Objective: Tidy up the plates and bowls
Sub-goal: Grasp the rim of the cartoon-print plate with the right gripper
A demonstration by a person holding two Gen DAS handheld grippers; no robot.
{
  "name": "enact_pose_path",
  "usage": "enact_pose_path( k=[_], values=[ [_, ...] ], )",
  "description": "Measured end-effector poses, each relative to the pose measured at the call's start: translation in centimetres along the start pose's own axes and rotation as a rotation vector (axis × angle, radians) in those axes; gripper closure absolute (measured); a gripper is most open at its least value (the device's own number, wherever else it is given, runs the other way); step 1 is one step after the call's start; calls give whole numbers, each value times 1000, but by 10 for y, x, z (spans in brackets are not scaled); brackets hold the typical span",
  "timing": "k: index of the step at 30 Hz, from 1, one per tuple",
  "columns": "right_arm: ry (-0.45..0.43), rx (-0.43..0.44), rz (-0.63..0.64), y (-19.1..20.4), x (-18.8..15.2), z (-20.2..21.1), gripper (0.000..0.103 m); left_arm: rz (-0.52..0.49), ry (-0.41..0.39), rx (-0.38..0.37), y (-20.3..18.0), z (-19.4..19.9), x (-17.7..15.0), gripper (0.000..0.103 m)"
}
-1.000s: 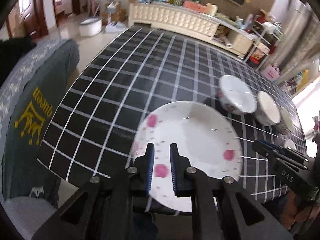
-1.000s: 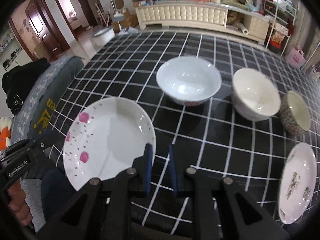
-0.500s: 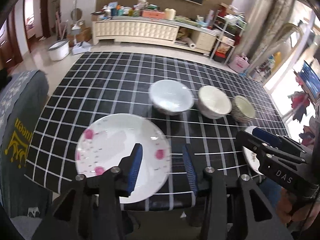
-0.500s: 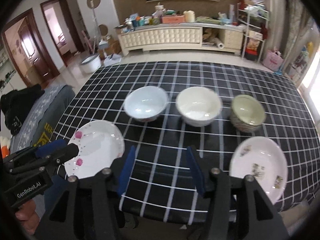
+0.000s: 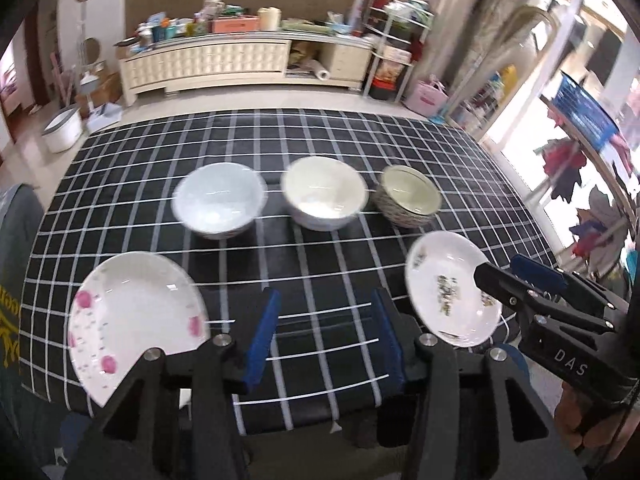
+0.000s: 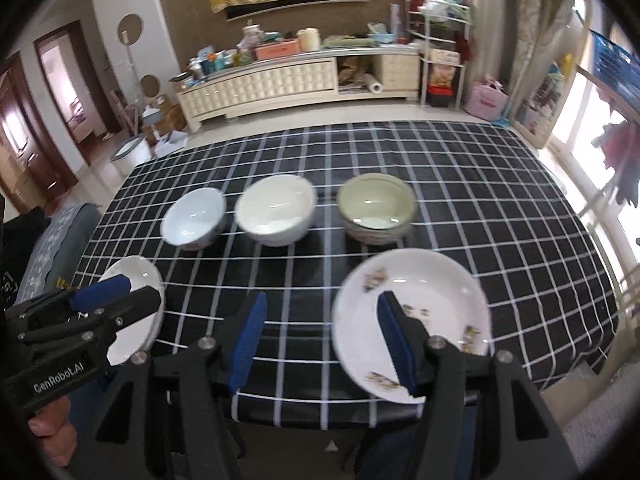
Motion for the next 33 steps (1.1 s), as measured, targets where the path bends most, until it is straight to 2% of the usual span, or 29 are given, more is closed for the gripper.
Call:
enact_pose_path(
  k=[10,18,33],
  values=[
    [34,-37,-62,-60,-16,-6,40,-72,80,-41,-63,-45,-5,57],
    [99,-77,-99,-101,-32,-33,40,-67,153,-28,-80,-90,-15,57],
    [232,-88,-151,-152,-65,-90,40,-69,296,16,-95,-172,-33,57]
  ],
)
Point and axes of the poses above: each gripper's, at about its wrist camera, not at the fingertips, and z roughly against the way its jaws point, y to its left, x to its top, the point moved 5 cm from there along -z, roughly the way its jaws point, and after that the axes turned 6 degrees about z, right-handed, at the moved point
